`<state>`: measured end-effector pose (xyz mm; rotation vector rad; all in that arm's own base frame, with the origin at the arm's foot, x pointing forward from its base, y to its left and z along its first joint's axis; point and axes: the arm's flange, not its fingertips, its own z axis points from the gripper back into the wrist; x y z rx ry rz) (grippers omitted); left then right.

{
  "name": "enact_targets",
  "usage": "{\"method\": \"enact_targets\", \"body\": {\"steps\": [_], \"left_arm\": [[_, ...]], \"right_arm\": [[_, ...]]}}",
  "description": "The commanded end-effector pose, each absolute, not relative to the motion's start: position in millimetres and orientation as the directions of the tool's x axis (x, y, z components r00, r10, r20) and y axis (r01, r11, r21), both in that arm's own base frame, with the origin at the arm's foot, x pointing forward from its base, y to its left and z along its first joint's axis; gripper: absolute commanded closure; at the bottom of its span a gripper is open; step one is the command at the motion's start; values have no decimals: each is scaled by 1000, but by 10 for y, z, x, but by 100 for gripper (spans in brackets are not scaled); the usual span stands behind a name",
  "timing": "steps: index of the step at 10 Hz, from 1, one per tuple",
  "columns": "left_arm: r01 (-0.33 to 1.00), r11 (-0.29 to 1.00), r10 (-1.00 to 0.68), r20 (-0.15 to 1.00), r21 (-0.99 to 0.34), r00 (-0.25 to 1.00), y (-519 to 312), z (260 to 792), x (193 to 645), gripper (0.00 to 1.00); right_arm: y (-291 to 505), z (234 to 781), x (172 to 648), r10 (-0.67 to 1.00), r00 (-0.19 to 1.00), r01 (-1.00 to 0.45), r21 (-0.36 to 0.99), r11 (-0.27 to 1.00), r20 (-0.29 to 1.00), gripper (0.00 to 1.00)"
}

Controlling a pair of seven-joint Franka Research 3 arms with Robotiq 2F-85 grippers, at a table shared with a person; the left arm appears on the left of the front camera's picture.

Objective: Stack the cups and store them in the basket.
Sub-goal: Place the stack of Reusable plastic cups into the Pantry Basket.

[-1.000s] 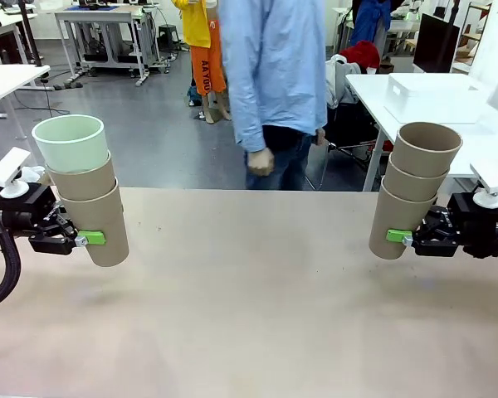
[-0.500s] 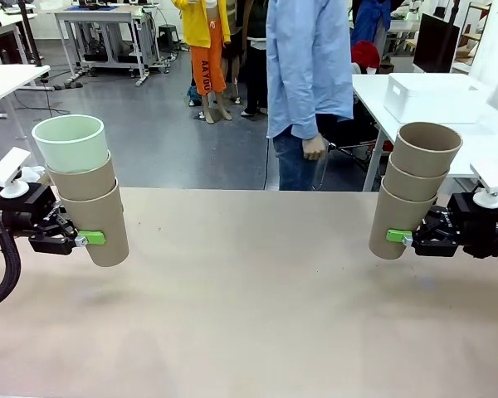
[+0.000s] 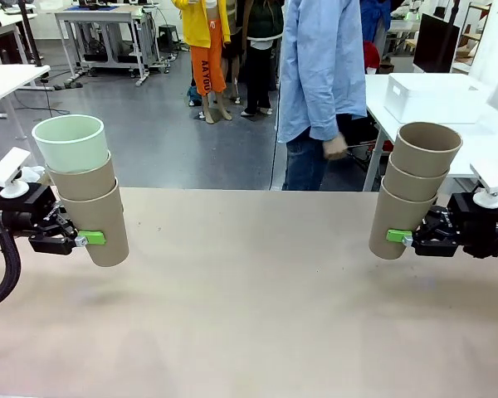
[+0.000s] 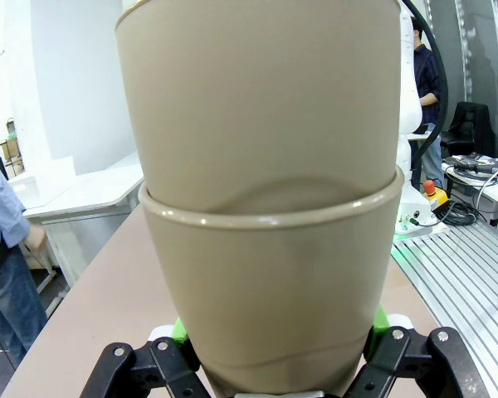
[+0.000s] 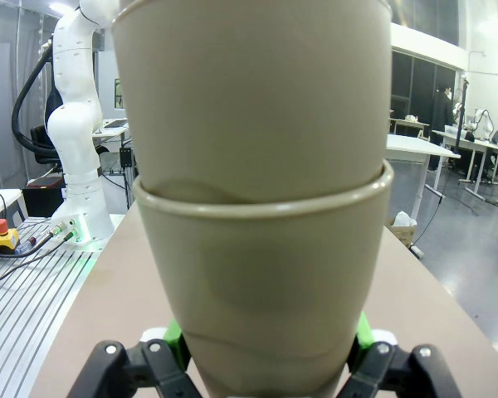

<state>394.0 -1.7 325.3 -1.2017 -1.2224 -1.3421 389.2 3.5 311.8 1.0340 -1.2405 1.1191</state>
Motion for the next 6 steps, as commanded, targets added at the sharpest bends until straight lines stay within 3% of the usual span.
{"method": "enact_targets", "body": {"steps": [1, 6], "left_arm": [[991, -79, -13, 994, 104, -106, -30, 3290, 3930, 15], [991, -79, -13, 994, 104, -106, -30, 3290, 3930, 15]], "right_arm": [[40, 3144, 3904, 59, -21, -984, -32, 177, 998, 15], [40, 3144, 3904, 59, -21, -984, -32, 177, 998, 15]]}}
